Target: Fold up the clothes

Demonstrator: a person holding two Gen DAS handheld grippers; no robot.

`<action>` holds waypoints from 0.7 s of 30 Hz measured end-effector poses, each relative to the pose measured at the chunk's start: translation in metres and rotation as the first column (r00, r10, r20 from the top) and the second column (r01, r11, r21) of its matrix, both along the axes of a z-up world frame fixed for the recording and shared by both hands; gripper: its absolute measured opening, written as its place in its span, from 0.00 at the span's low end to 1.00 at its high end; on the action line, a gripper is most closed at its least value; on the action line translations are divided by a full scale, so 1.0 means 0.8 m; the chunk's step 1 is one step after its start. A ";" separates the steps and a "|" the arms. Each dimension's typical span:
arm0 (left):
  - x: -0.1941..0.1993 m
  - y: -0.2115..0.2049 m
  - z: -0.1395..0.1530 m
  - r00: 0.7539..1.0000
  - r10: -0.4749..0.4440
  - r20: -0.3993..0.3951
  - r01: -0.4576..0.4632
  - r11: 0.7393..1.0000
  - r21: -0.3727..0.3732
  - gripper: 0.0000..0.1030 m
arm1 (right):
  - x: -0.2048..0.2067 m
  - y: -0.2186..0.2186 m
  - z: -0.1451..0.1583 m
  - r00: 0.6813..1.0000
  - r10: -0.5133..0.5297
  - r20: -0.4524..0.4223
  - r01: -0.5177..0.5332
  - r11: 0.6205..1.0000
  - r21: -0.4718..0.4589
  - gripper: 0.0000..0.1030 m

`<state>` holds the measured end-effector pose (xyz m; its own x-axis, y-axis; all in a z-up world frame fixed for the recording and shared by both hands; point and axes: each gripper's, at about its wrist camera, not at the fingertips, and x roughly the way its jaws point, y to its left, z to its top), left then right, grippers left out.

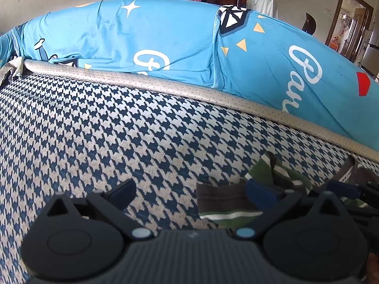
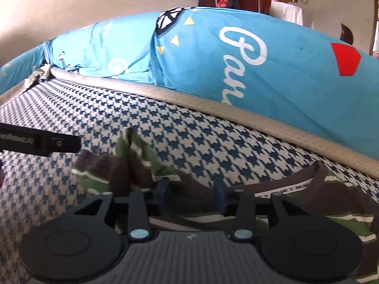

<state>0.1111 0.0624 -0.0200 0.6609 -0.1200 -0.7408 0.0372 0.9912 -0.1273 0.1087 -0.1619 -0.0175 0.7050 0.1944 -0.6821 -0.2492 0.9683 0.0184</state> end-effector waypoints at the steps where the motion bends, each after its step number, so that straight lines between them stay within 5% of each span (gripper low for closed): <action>1: 0.000 0.000 0.000 1.000 -0.001 -0.001 0.001 1.000 0.002 1.00 | 0.001 -0.001 -0.002 1.000 -0.006 -0.004 0.006 1.000 0.009 0.48; 7: -0.001 -0.001 0.000 1.000 -0.007 -0.003 0.007 1.000 0.010 1.00 | 0.004 0.011 -0.015 1.000 0.010 0.007 -0.010 1.000 0.004 0.43; 14: 0.001 -0.003 -0.001 1.000 -0.011 -0.014 0.011 1.000 0.014 1.00 | 0.006 0.015 -0.014 0.999 0.031 0.006 -0.031 0.999 0.015 0.08; 21: 0.005 -0.004 0.004 1.000 -0.008 -0.015 0.008 1.000 0.017 1.00 | 0.013 -0.008 0.026 0.983 -0.126 0.137 0.107 0.985 0.138 0.06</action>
<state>0.1147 0.0589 -0.0169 0.6491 -0.1126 -0.7523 0.0435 0.9929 -0.1110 0.1191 -0.1680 0.0034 0.8170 0.1853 -0.5460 -0.1442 0.9825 0.1177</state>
